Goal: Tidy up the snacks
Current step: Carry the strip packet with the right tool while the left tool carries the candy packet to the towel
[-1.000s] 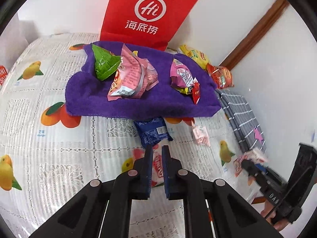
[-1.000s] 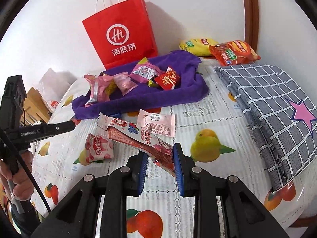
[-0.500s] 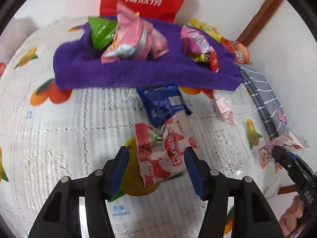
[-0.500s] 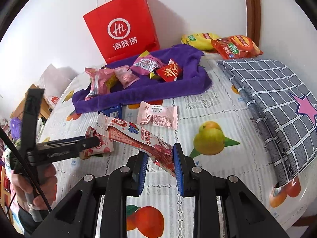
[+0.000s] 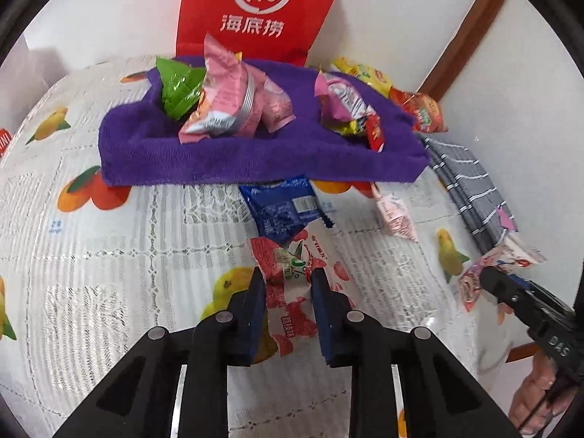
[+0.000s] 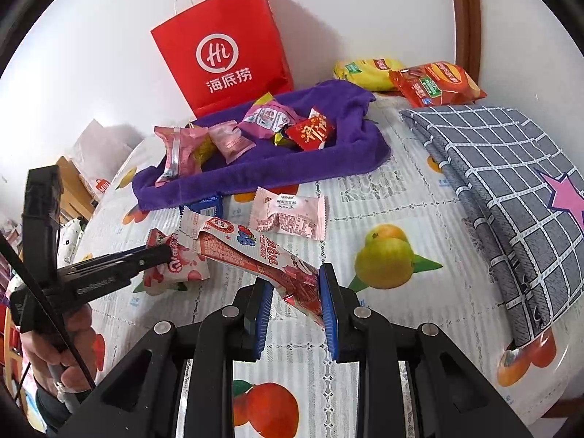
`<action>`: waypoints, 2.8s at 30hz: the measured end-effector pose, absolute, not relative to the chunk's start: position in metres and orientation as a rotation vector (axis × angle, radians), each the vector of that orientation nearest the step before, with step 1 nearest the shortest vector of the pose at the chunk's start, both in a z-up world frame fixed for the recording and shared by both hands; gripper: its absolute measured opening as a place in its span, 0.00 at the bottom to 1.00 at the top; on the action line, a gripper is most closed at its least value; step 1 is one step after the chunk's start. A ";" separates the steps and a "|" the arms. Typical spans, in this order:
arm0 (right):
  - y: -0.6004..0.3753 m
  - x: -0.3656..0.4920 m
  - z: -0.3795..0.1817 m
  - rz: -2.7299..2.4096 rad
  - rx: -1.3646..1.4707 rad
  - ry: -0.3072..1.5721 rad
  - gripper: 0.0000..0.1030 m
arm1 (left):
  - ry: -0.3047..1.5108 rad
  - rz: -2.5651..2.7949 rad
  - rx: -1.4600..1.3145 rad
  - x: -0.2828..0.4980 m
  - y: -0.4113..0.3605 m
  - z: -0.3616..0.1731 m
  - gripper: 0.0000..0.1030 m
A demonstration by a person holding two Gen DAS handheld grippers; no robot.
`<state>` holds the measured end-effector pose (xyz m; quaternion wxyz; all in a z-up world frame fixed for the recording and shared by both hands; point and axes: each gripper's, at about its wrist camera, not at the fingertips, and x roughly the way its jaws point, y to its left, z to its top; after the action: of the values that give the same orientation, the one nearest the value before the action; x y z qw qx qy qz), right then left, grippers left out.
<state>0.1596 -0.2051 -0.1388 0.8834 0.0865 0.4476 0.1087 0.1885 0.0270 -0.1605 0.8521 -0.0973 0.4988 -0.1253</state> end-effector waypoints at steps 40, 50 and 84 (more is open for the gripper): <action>-0.187 0.337 -0.049 0.300 0.226 0.845 0.24 | 0.913 -0.152 -0.274 0.312 0.070 -0.052 0.23; -0.181 0.407 -0.060 0.261 0.250 0.879 0.24 | 0.913 -0.103 -0.281 0.372 0.064 -0.050 0.23; -0.168 0.455 -0.143 0.185 0.037 1.076 0.42 | 1.116 -0.064 -0.339 0.424 0.073 -0.126 0.23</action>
<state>0.4550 -0.1680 -0.1429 0.8545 0.0176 0.5117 0.0881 0.4236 0.0732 -0.1258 0.8344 -0.1599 0.5266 -0.0302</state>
